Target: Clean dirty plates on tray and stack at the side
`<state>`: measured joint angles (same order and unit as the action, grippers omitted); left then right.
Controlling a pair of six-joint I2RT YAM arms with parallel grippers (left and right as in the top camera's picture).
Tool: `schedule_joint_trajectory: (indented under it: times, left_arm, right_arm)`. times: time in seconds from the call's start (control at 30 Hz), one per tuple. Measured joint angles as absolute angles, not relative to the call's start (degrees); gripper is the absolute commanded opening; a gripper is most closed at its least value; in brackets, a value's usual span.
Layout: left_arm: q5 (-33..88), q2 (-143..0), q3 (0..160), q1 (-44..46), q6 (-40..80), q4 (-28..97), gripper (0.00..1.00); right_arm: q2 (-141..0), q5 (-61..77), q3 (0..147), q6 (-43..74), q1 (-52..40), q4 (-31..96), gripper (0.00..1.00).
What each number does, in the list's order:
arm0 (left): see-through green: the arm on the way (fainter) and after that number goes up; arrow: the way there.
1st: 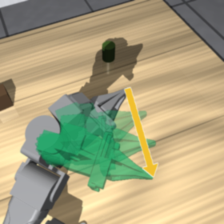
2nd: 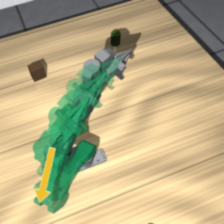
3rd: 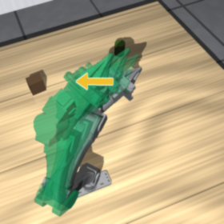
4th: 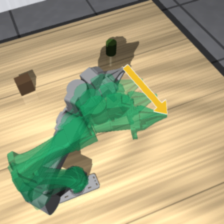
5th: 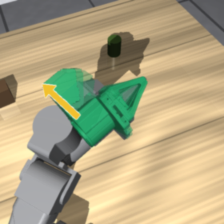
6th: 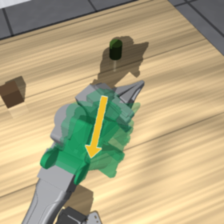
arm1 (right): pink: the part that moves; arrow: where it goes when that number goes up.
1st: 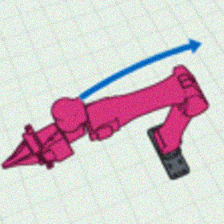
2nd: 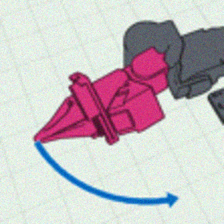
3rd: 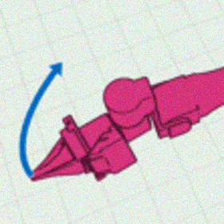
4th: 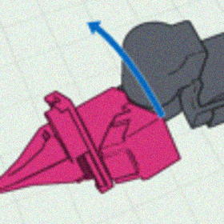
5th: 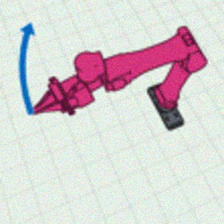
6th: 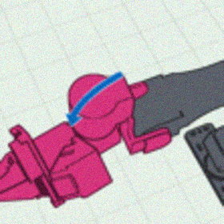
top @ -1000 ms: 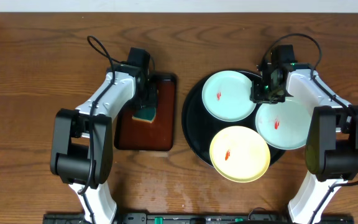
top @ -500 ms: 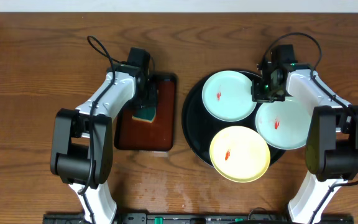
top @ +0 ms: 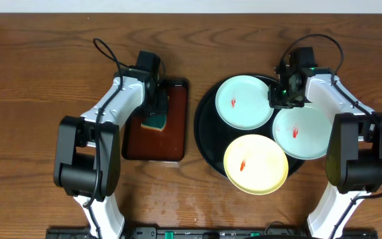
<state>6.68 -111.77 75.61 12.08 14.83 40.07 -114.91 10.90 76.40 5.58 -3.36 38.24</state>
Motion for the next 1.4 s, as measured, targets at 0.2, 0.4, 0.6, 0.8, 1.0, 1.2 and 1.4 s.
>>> schedule_joint_trajectory:
  times: [0.2, 0.4, 0.6, 0.8, 1.0, 1.2, 1.4]
  left_arm:
    - [6.66, -111.77, 75.61, 12.08, 14.85, 40.07, 0.48]
    - [6.66, -111.77, 75.61, 12.08, 14.85, 40.07, 0.48]
    - [6.66, -111.77, 75.61, 12.08, 14.83, 40.07, 0.49]
    - [6.66, -111.77, 75.61, 12.08, 14.85, 40.07, 0.49]
    - [6.68, -111.77, 75.61, 12.08, 14.83, 40.07, 0.49]
    - [6.68, -111.77, 75.61, 12.08, 14.83, 40.07, 0.49]
    - [6.68, -111.77, 75.61, 12.08, 14.83, 40.07, 0.49]
  right_arm:
    - [-114.91, 10.92, 76.4, 5.61, -3.36, 38.7, 0.11]
    - [-114.91, 10.92, 76.4, 5.39, -3.36, 39.16, 0.1]
    - [-114.91, 10.92, 76.44, 5.39, -3.36, 39.35, 0.12]
    - [-114.89, 10.92, 76.66, 5.39, -3.36, 39.83, 0.13]
    - [-113.84, 10.9, 76.77, 5.39, -3.36, 40.36, 0.13]
    - [-111.33, 10.9, 76.86, 5.39, -3.36, 41.17, 0.11]
    - [-111.24, 9.3, 76.79, 5.39, -3.36, 40.97, 0.11]
